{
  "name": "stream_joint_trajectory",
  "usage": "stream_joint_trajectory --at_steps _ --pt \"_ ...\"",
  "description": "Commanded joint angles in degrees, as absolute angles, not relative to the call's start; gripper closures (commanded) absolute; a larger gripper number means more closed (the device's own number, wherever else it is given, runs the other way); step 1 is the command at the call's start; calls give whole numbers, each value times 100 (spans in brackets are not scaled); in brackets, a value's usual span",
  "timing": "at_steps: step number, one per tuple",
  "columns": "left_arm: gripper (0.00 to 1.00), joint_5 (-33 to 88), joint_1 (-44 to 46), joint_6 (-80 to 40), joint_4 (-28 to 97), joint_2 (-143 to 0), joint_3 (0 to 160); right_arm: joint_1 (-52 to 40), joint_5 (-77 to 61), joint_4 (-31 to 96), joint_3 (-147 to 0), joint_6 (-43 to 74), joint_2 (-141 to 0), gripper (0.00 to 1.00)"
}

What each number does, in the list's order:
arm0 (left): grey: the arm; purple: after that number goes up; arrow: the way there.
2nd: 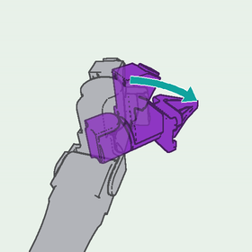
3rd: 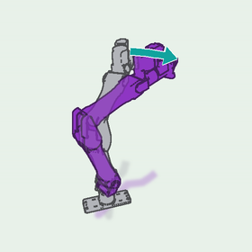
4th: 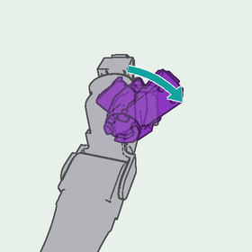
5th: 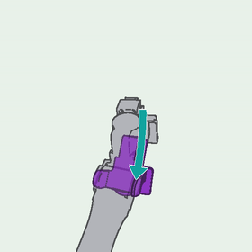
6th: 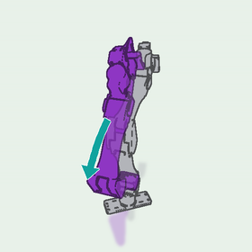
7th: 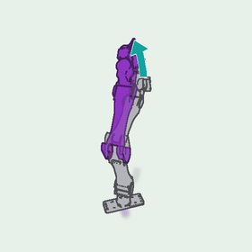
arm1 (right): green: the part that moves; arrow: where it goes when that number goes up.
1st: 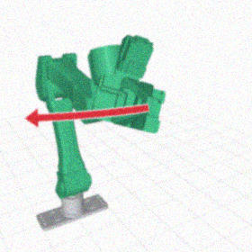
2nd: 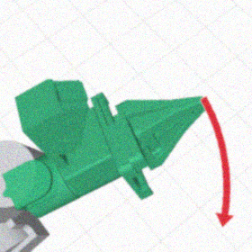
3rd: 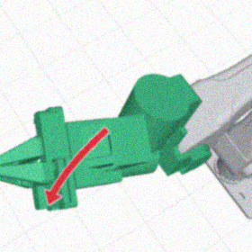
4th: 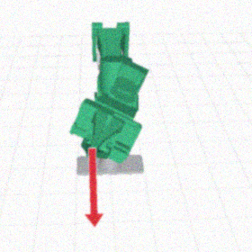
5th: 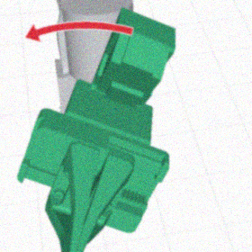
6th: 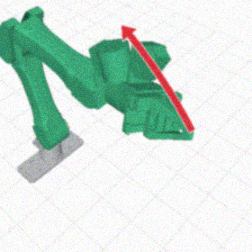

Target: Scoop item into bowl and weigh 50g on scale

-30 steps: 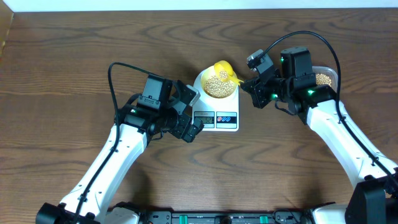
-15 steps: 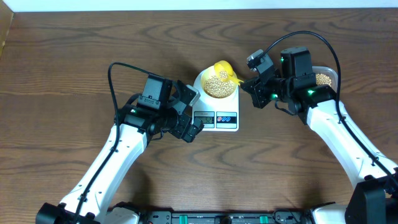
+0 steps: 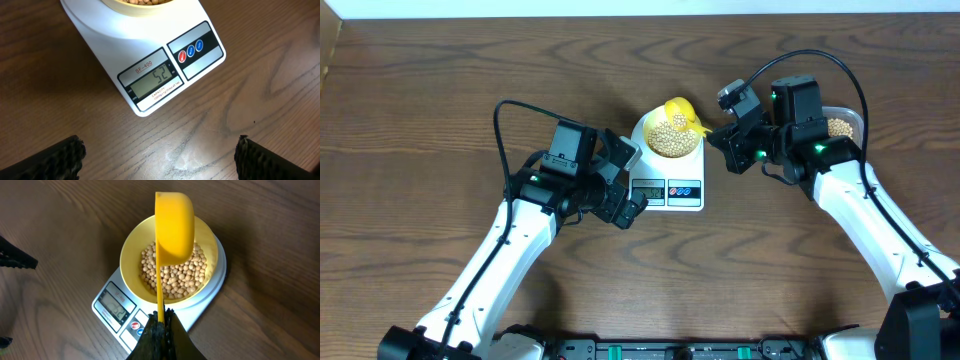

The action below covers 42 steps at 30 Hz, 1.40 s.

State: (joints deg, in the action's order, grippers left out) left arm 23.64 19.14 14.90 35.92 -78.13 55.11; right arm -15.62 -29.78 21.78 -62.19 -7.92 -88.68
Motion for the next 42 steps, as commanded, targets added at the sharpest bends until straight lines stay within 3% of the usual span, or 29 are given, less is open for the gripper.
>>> stream_joint_trajectory --at_steps 1,29,42 --pt "2 2314 1898 1542 3599 -7861 5520 -1581 -3017 2167 -6294 -731 -8917 99" --pt "2 2314 1898 1542 3599 -7861 5520 -1579 -3017 2163 -6294 -705 -8914 99" --pt "2 2314 1898 1542 3597 -7861 5520 -1319 -3061 1979 -6294 1387 -8914 99"
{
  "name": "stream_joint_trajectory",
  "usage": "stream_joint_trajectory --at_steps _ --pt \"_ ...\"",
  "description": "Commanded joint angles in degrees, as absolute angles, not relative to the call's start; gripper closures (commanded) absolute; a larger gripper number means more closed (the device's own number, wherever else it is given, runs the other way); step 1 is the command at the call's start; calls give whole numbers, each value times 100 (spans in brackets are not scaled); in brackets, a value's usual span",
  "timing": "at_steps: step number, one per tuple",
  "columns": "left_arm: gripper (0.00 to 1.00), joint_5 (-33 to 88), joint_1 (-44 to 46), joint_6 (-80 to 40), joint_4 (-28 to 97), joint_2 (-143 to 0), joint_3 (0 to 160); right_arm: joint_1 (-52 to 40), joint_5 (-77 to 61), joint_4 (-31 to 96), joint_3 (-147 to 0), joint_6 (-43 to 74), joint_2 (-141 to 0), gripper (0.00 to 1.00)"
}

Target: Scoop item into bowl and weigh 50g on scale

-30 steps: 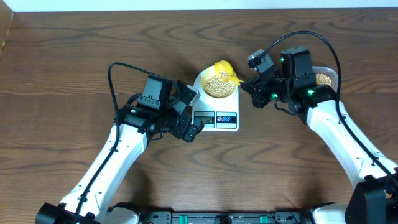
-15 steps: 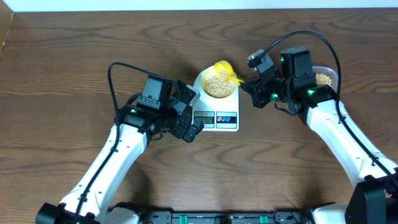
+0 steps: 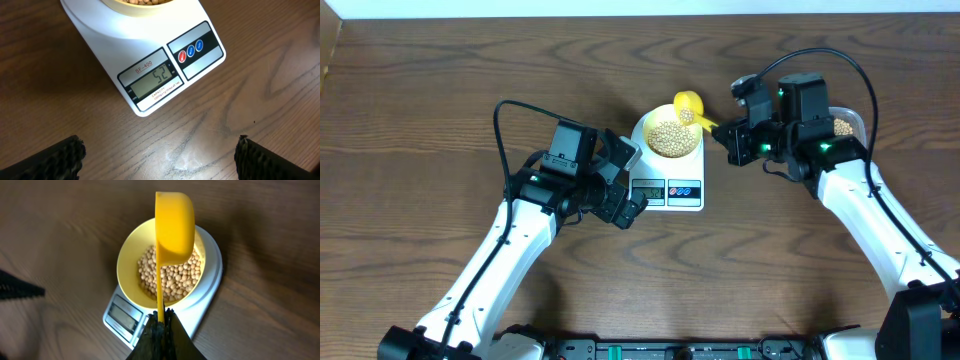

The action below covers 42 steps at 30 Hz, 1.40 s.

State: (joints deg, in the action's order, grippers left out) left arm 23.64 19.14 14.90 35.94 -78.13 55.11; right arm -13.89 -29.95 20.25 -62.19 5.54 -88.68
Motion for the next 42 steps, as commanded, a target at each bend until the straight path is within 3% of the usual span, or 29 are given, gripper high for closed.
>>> stream_joint_trajectory --at_steps 1,9,16,22,26,31,42 --pt "2 2314 1898 1542 3599 -7861 5520 -1275 -3063 1962 -6294 1608 -8912 99" --pt "2 2314 1898 1542 3599 -7861 5520 -703 -3312 2064 -6294 2016 -8530 99" --pt "2 2314 1898 1542 3599 -7861 5520 276 -3315 2904 -6294 2427 -7929 99" --pt "2 2314 1898 1542 3599 -7861 5520 1103 -2051 3920 -6294 2412 -7605 99" --pt "2 2311 1898 1542 3599 -7861 5520 1441 -1896 4270 -6294 1723 -7596 99" --pt "2 2311 1898 1542 3599 -7861 5520 1334 -1706 4246 -6294 731 -7603 99" --pt "2 2314 1898 1542 3599 -7861 5520 165 906 4261 -6294 -493 -7614 99"
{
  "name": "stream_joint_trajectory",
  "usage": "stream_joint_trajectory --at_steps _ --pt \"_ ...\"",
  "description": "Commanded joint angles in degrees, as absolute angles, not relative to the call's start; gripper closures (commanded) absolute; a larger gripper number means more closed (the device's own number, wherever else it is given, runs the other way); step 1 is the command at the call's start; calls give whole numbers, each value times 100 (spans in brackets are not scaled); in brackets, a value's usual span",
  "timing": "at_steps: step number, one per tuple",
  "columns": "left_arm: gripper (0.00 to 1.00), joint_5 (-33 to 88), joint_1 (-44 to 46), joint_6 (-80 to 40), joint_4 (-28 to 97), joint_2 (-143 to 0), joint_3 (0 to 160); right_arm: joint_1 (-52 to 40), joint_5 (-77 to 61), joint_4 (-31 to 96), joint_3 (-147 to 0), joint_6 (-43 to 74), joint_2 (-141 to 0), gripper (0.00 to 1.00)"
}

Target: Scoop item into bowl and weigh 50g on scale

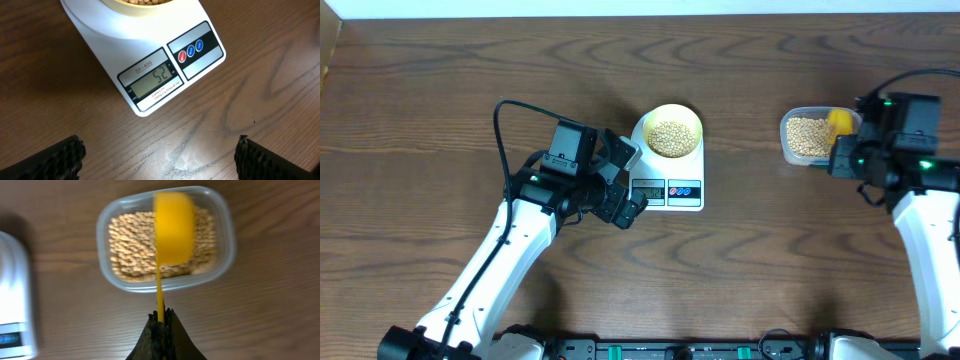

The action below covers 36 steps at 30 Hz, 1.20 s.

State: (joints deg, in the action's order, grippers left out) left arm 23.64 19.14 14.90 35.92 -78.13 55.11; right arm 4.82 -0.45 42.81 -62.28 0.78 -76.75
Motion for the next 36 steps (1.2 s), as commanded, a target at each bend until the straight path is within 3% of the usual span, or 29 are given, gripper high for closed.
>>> stream_joint_trajectory --at_steps 1,15,19,25,29,36 --pt "2 2314 1898 1542 3599 -7861 5520 56 1031 4237 -6294 -576 -7620 99" --pt "2 2311 1898 1542 3599 -7861 5520 -460 1319 3815 -6294 -499 -7780 99" --pt "2 2314 1898 1542 3599 -7861 5520 -460 -110 2961 -6294 -21 -7782 99" --pt "2 2314 1898 1542 3599 -7861 5520 -548 -2561 648 -6294 687 -8009 99" --pt "2 2314 1898 1542 3599 -7861 5520 -867 -2781 -91 -6294 676 -8329 99" --pt "2 2311 1898 1542 3599 -7861 5520 -1428 -2864 69 -6294 314 -8908 99"
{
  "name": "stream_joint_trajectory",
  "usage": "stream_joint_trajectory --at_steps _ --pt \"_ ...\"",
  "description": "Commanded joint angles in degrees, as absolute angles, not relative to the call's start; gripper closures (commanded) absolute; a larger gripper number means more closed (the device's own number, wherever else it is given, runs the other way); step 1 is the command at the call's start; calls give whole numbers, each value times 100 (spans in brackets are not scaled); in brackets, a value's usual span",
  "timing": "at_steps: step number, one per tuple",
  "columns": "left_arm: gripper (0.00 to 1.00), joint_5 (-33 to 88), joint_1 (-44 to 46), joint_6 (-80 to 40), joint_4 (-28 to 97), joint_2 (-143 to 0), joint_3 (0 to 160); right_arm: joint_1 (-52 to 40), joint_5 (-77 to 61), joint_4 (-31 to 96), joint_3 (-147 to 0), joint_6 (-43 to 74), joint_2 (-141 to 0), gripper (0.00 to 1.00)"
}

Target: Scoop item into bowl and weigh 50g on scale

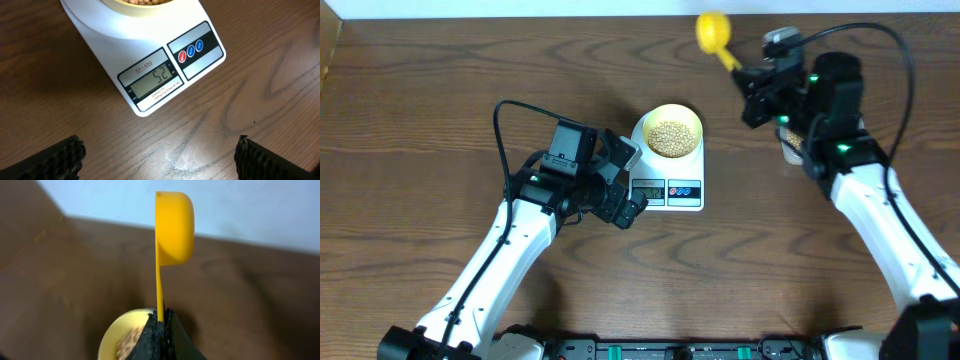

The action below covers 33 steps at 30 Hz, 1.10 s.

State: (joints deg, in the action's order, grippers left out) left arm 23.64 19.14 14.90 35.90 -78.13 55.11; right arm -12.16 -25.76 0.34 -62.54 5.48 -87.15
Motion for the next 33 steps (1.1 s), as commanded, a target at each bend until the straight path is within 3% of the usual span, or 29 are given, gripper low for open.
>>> stream_joint_trajectory --at_steps 1,14,33 --pt "2 2311 1898 1542 3599 -7861 5520 -1494 -2897 91 -6294 117 -8949 99" --pt "2 2311 1898 1542 3599 -7861 5520 -2010 -2386 1361 -6294 -1151 -9017 99" --pt "2 2311 1898 1542 3599 -7861 5520 -2080 -2128 1647 -6294 -1173 -9260 99"
